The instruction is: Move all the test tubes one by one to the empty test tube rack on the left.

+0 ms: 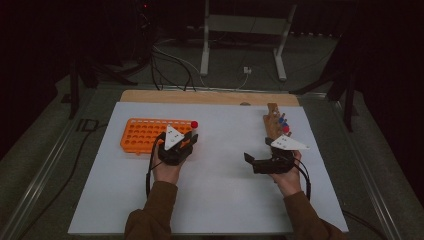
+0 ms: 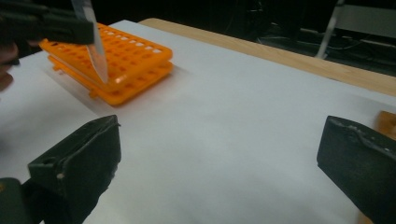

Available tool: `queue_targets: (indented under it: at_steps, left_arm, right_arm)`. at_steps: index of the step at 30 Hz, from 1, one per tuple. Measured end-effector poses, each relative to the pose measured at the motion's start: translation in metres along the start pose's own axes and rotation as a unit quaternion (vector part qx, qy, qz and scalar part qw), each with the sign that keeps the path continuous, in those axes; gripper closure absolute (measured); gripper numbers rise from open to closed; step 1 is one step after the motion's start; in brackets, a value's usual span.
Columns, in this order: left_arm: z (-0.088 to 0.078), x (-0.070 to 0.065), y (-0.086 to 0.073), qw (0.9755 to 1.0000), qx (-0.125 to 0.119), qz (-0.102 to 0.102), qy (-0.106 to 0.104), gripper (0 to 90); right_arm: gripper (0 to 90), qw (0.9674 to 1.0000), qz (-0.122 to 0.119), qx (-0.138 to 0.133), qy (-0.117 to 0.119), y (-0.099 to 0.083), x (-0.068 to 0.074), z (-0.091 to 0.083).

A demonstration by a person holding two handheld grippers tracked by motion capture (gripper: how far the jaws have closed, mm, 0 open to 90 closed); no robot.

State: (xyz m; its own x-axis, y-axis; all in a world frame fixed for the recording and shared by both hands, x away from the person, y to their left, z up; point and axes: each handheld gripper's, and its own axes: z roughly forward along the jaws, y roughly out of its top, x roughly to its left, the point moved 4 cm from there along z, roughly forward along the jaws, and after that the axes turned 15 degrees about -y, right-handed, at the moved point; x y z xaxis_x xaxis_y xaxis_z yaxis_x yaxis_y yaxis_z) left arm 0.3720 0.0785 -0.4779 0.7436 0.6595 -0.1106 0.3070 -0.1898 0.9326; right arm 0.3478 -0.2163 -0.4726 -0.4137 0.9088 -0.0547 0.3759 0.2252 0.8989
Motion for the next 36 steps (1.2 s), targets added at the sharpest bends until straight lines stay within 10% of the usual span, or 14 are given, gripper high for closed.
queue_targets:
  at_steps: [36]
  left_arm:
    - [0.009, 0.024, -0.038, 0.9974, 0.064, -0.022, 0.026, 74.1]
  right_arm:
    - [0.0, 0.9999, -0.003, 0.004, -0.010, -0.011, -0.013, -0.010]
